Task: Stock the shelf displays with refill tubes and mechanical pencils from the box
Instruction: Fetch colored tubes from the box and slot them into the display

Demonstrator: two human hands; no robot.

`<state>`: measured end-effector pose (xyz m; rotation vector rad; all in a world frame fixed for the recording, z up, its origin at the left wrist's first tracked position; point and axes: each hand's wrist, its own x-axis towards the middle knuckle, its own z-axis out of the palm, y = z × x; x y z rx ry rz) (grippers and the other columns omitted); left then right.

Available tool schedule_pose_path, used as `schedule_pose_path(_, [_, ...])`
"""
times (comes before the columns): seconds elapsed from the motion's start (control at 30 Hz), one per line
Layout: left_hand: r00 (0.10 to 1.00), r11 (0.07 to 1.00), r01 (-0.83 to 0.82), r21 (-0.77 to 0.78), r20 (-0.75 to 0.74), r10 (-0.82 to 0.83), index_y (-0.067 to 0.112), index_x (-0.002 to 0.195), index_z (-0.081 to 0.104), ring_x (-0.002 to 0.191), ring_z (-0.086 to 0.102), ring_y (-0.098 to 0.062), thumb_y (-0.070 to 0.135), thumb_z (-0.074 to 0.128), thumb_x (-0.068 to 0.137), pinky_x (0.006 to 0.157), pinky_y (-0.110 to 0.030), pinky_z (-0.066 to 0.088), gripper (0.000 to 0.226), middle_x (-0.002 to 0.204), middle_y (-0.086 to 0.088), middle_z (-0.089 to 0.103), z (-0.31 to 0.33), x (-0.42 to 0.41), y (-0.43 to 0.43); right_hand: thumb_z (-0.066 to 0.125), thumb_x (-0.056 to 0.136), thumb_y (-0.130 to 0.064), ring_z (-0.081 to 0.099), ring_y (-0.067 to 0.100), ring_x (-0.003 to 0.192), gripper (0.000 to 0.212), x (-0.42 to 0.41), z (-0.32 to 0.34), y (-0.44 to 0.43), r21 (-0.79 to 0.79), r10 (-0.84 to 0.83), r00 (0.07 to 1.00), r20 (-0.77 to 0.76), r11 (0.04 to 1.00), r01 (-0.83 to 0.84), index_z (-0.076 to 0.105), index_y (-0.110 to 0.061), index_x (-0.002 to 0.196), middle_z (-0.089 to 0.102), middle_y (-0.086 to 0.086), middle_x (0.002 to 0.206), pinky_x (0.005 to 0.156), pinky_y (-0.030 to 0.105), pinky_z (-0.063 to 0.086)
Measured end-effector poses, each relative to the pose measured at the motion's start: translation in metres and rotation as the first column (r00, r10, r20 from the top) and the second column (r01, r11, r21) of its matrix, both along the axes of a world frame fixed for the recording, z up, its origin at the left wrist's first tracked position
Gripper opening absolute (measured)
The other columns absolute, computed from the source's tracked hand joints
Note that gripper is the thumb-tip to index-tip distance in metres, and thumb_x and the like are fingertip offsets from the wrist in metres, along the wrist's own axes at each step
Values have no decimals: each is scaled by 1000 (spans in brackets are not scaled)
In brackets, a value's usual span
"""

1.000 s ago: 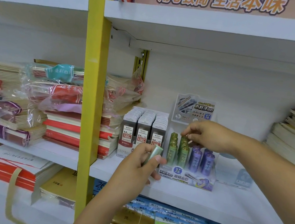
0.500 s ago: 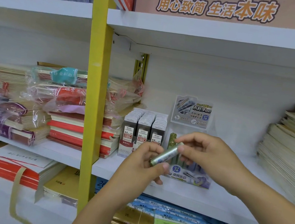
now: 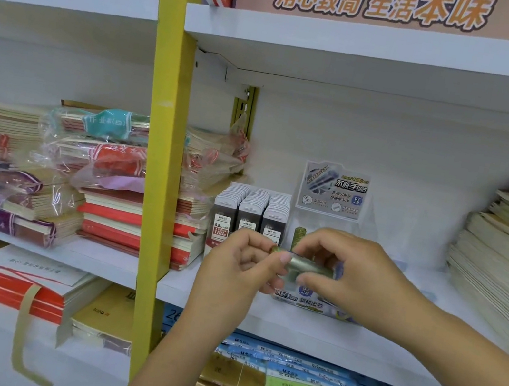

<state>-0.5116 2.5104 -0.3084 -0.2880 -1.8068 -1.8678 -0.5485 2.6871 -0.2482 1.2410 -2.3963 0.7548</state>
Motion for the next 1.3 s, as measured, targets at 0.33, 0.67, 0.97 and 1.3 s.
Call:
schedule_pose_path(0.33, [941, 693, -324, -644, -143, 308, 35, 119, 69, 114, 47, 4, 36, 68, 91, 96, -10, 38, 27, 120, 24, 57, -24, -13, -3, 67, 84, -11, 65, 24, 100, 26, -81, 43, -5, -392, -96, 952, 289, 895, 210, 53, -27, 100, 69, 6, 100, 90, 44, 53])
schedule_pose_path(0.67, [924, 680, -379, -627, -219, 313, 31, 109, 76, 104, 49, 7, 28, 74, 89, 90, 1, 28, 21, 110, 27, 60, -38, -19, -5, 66, 82, 0, 63, 23, 76, 34, -119, 22, -27, -144, -170, 882, 441, 956, 256, 55, -22, 105, 64, 14, 85, 76, 41, 55])
schedule_pose_path(0.97, [929, 687, -367, -628, -212, 303, 32, 111, 75, 97, 43, 19, 27, 73, 89, 88, 3, 27, 23, 107, 32, 54, -40, -19, -5, 74, 79, -2, 65, 28, 81, 30, -124, 23, -27, -31, -255, 905, 339, 959, 282, 62, -18, 101, 65, 15, 87, 81, 41, 55])
schedule_pose_path(1.3, [935, 691, -353, -631, -209, 287, 33, 112, 74, 98, 40, 27, 28, 72, 89, 88, 4, 27, 24, 108, 32, 54, -41, -19, -6, 69, 87, -12, 67, 13, 86, 14, -122, 21, -34, 83, -279, 921, 273, 960, 266, 65, -26, 88, 72, 2, 95, 74, 25, 53])
